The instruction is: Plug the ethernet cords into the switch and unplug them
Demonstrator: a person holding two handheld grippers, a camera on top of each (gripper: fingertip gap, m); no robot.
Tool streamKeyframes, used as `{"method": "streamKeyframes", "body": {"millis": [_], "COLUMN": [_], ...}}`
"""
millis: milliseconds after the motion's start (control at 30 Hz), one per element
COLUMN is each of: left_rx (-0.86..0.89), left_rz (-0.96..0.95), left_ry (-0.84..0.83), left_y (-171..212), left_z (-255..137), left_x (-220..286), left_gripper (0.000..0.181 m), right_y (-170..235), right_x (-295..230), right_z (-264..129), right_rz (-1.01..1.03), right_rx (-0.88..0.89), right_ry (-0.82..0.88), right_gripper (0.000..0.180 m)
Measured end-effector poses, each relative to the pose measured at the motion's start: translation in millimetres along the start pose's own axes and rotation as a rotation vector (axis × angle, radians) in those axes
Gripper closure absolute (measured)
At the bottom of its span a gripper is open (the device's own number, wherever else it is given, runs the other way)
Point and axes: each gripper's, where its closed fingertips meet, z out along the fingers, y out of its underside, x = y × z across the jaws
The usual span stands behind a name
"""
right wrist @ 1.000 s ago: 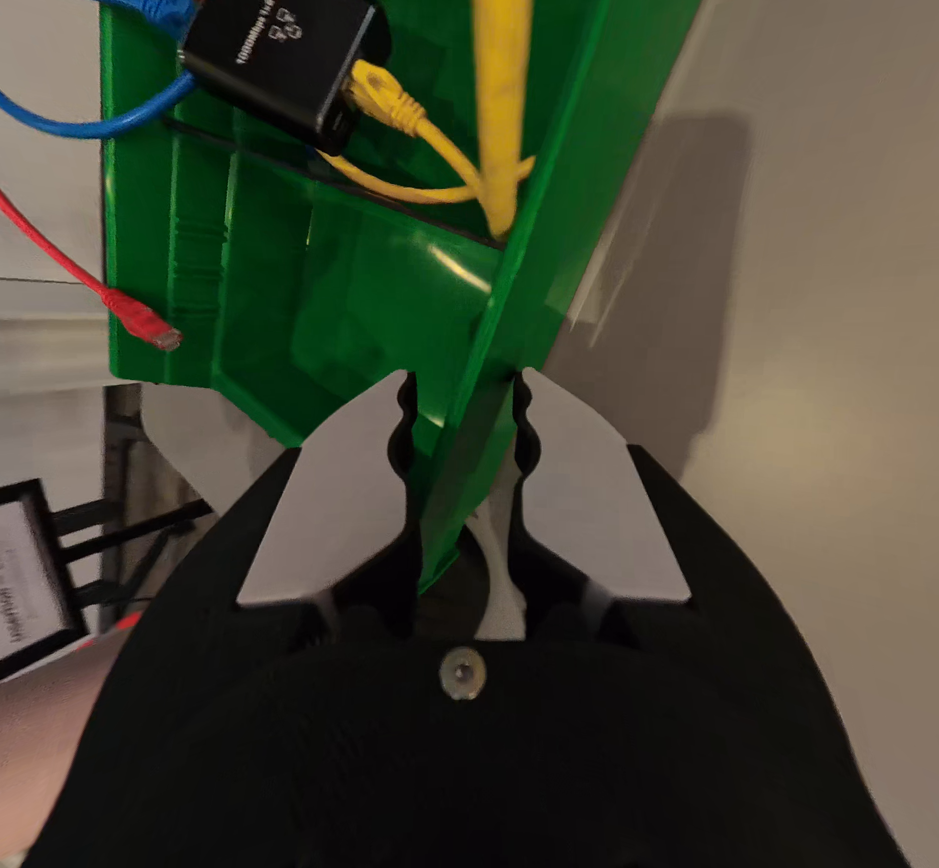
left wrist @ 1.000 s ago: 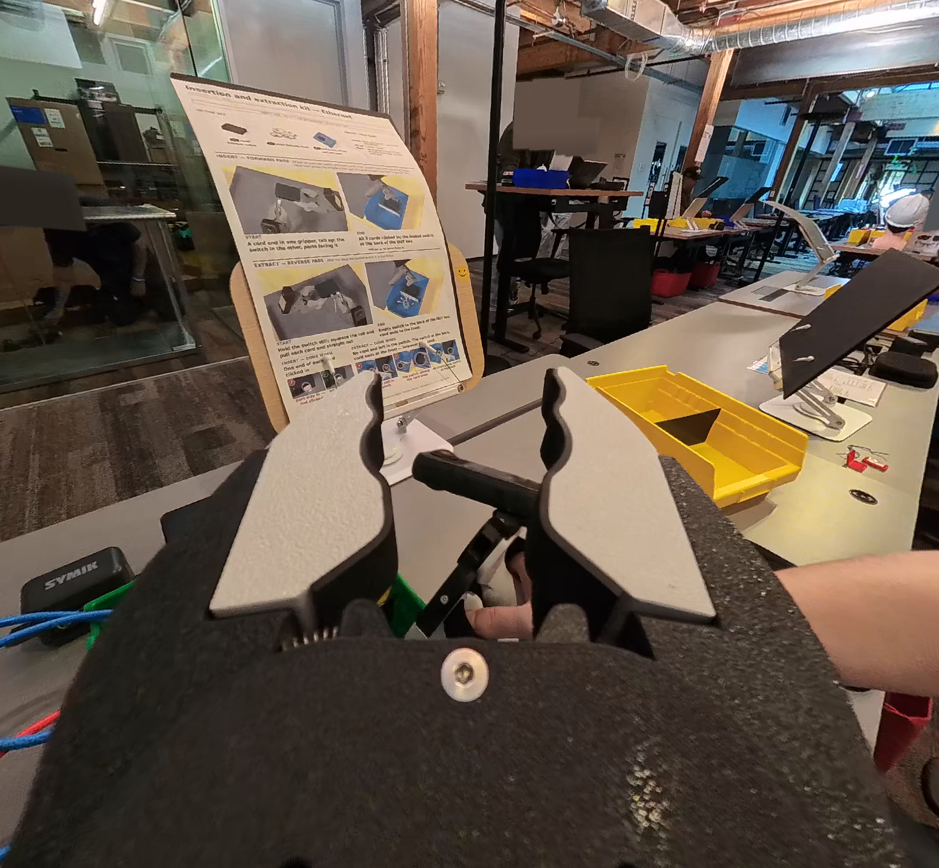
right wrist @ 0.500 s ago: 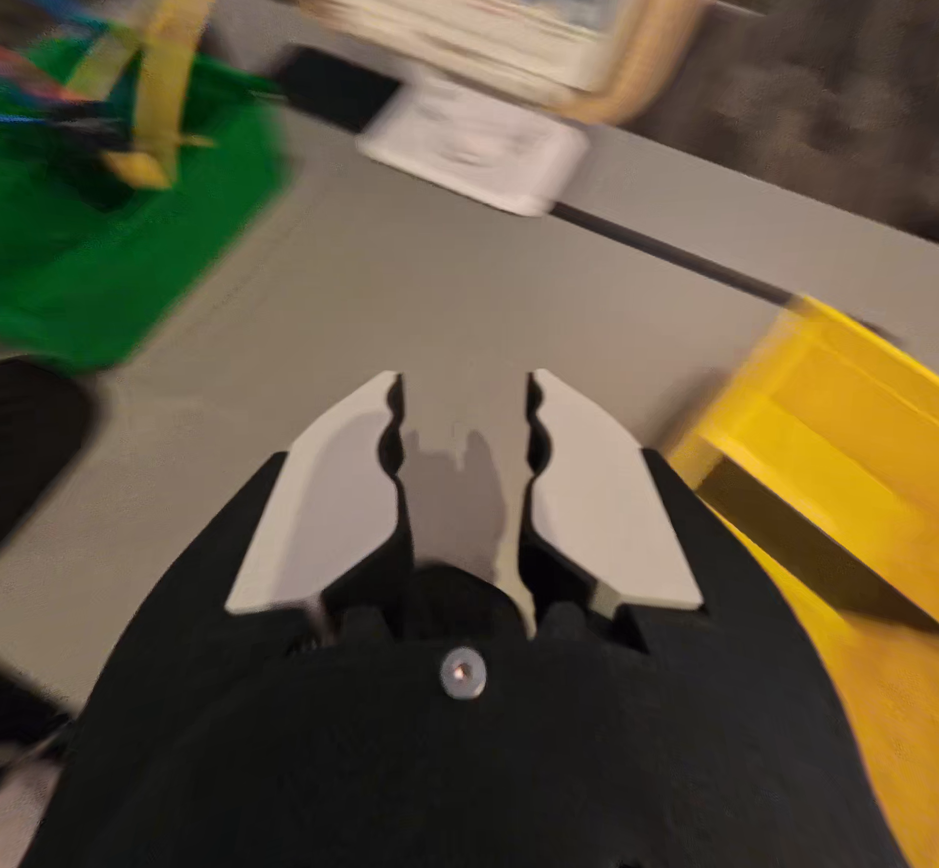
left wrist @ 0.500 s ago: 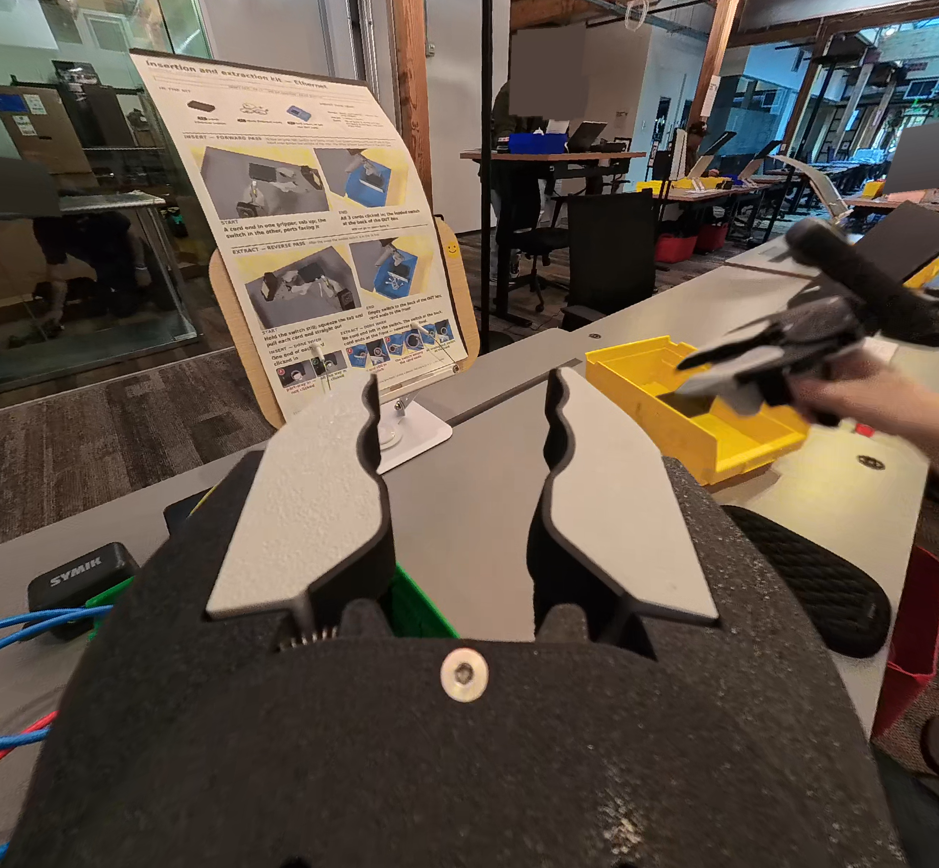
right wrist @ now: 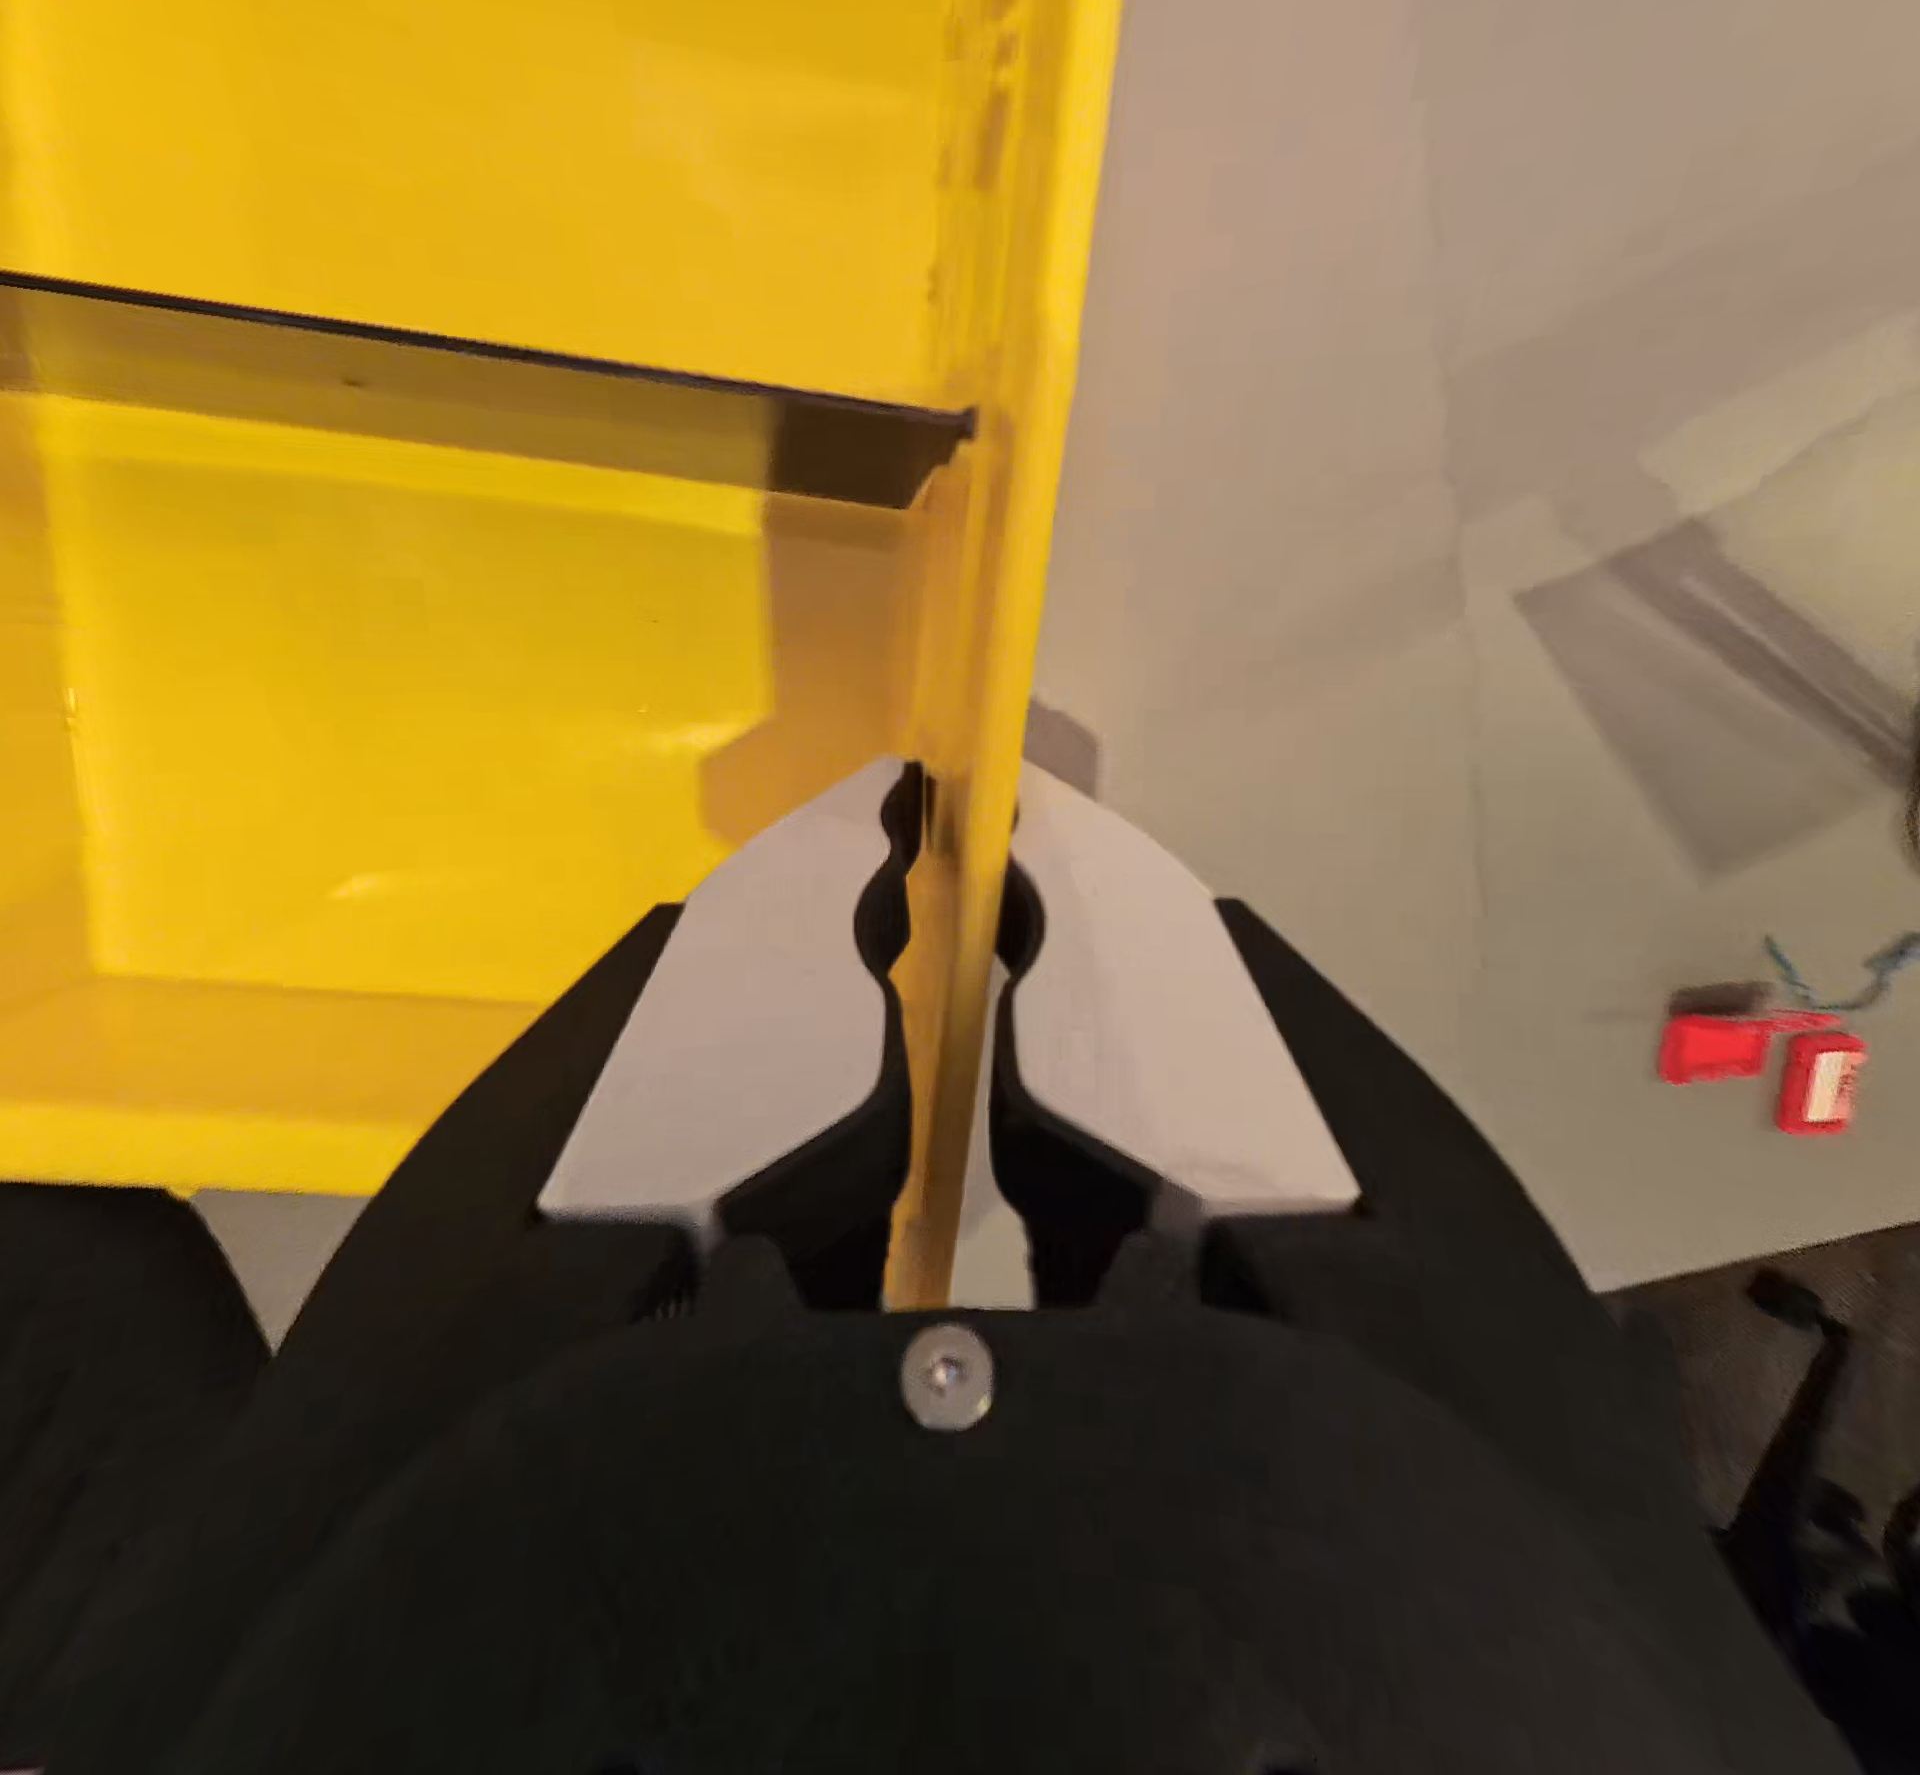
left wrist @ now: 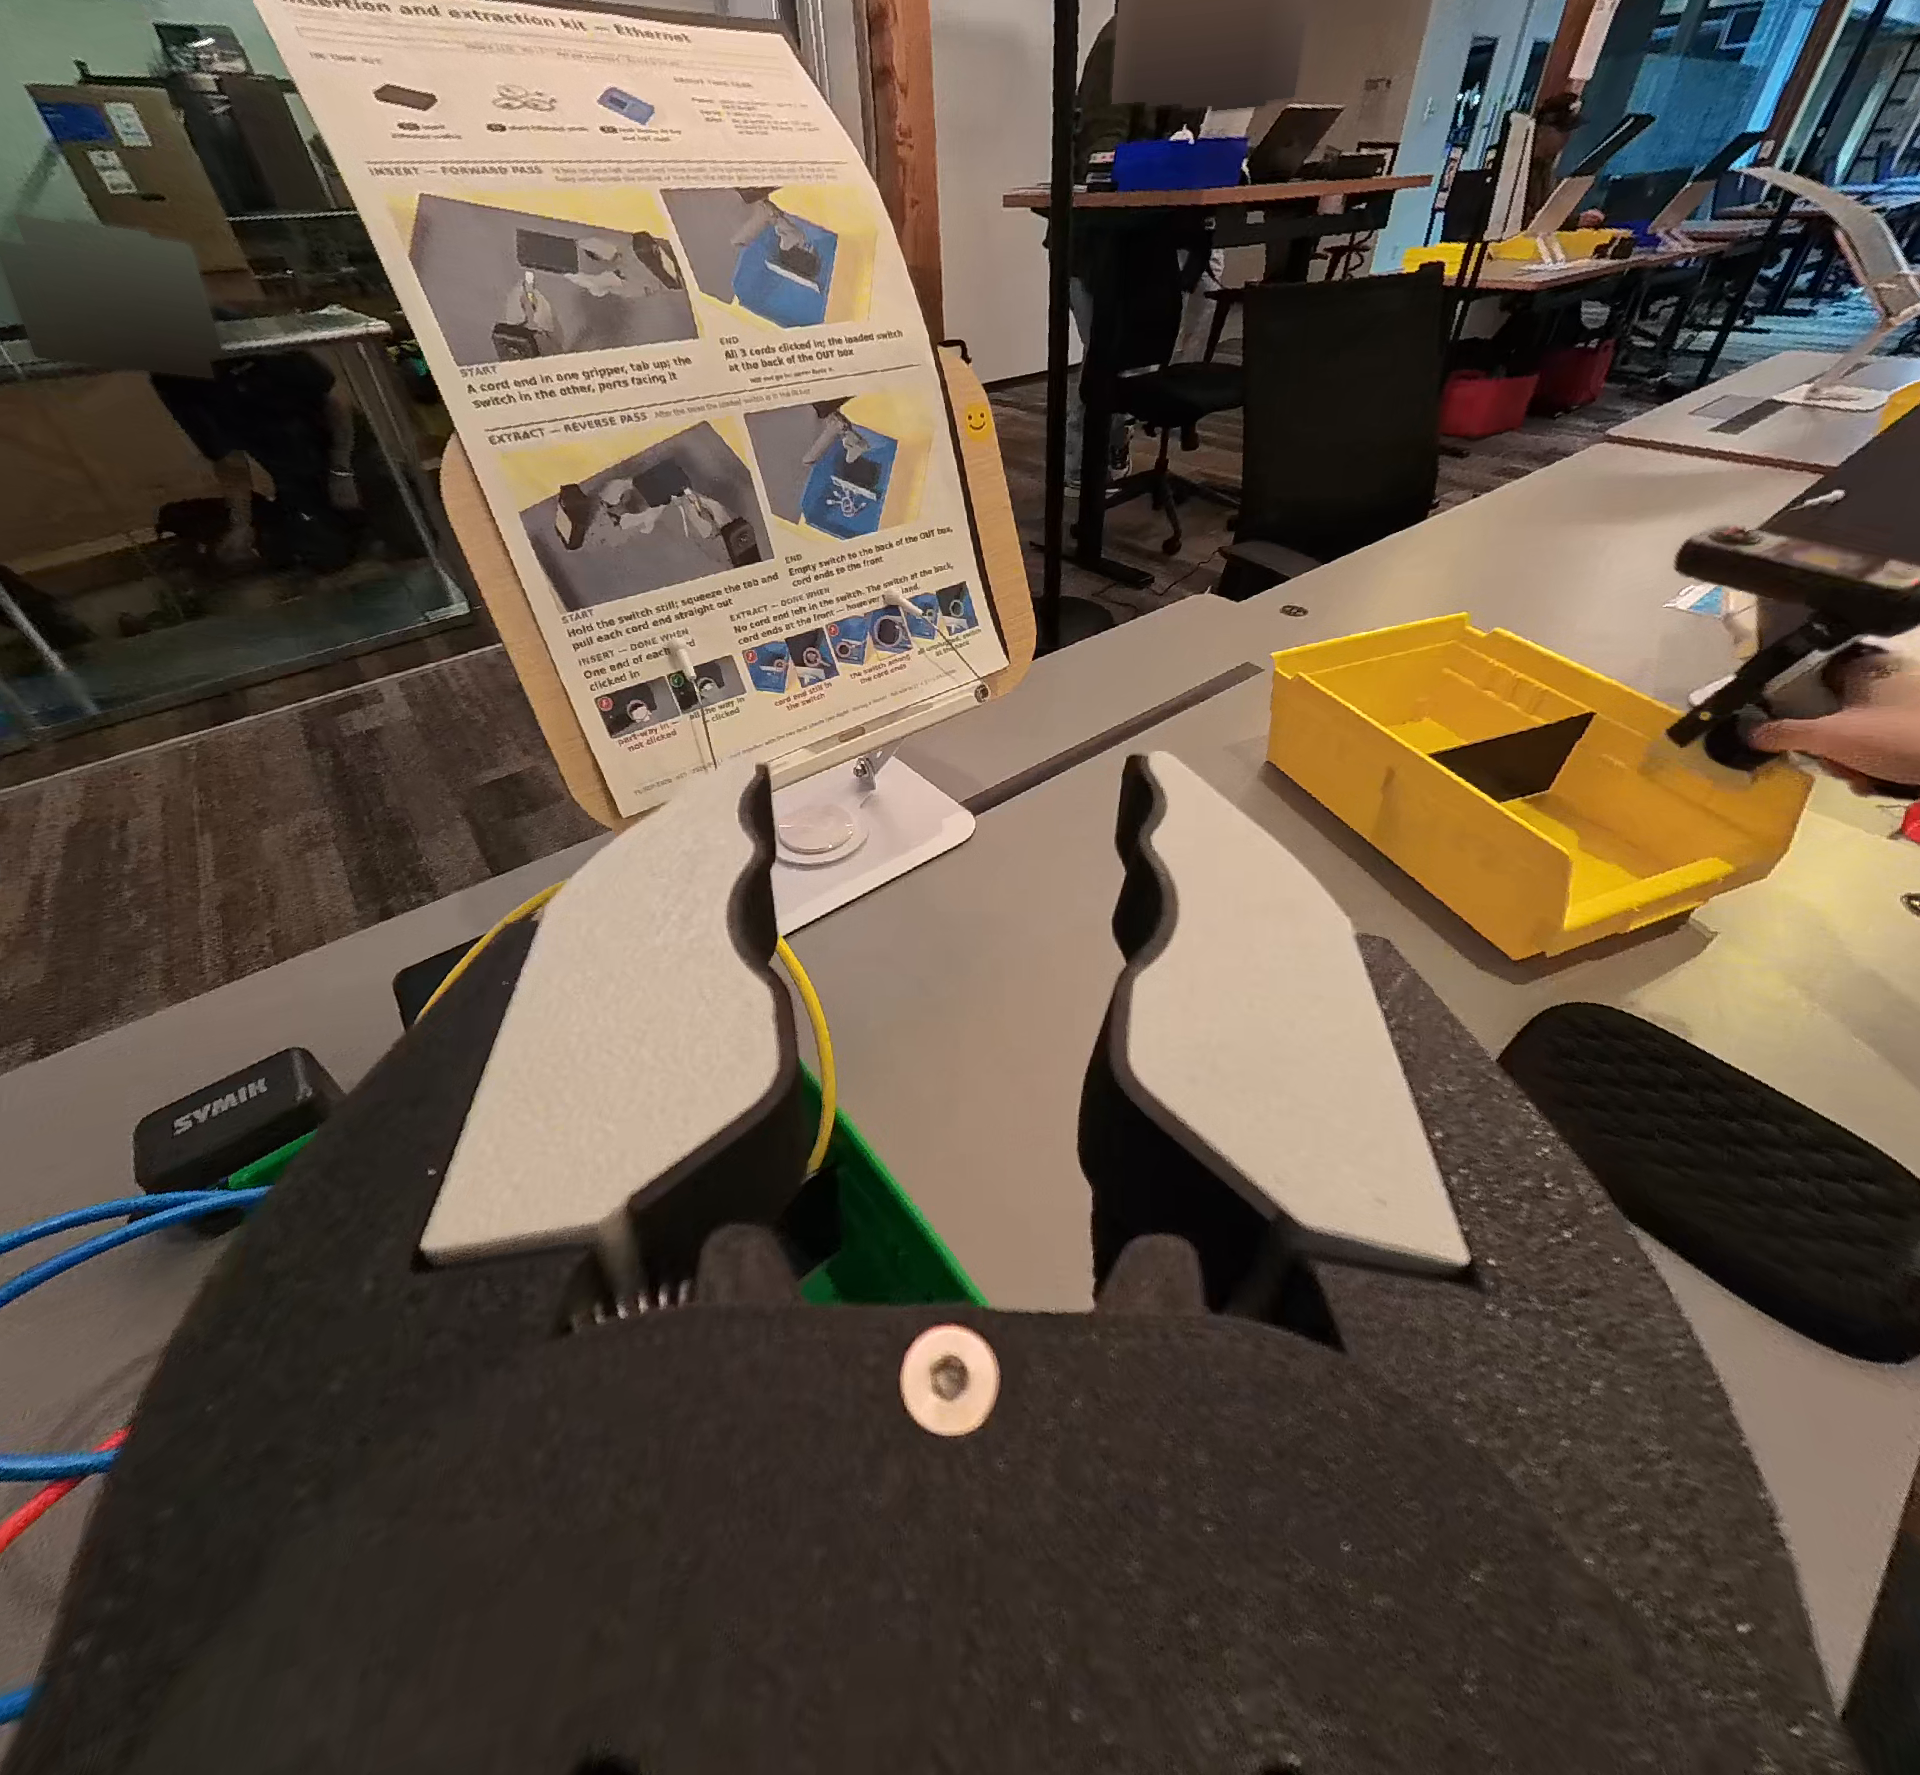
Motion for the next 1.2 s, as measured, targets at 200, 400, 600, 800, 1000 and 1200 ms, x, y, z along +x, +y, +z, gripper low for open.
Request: {"method": "streamKeyframes", "body": {"millis": [200,400,600,800,1000,1200], "left_rx": [-0.020,-0.041,-0.059,-0.049,-0.051,-0.052], "left_rz": [0.024,0.043,0.058,0.039,0.018,0.014], "left_ry": [-0.008,-0.008,-0.006,-0.014,-0.032,-0.045], "left_y": [2,6,9,8,10,10], "left_z": [6,10,12,7,4,1], "left_x": [4,8,9,1,-9,-14], "left_gripper": [0.118,0.118,0.118,0.118,0.118,0.118], "right_y": [-16,-32,-43,-38,-28,-20], "right_x": [-52,-127,-165,-167,-167,-163], "right_z": [5,6,7,6,2,0], "right_rz": [-0.075,-0.195,-0.283,-0.286,-0.301,-0.306], "right_rx": [-0.025,-0.042,-0.059,-0.075,-0.076,-0.078], "right_ry": [-0.163,-0.226,-0.238,-0.255,-0.238,-0.248], "right_gripper": [0.174,0.174,0.175,0.175,0.174,0.174]}}
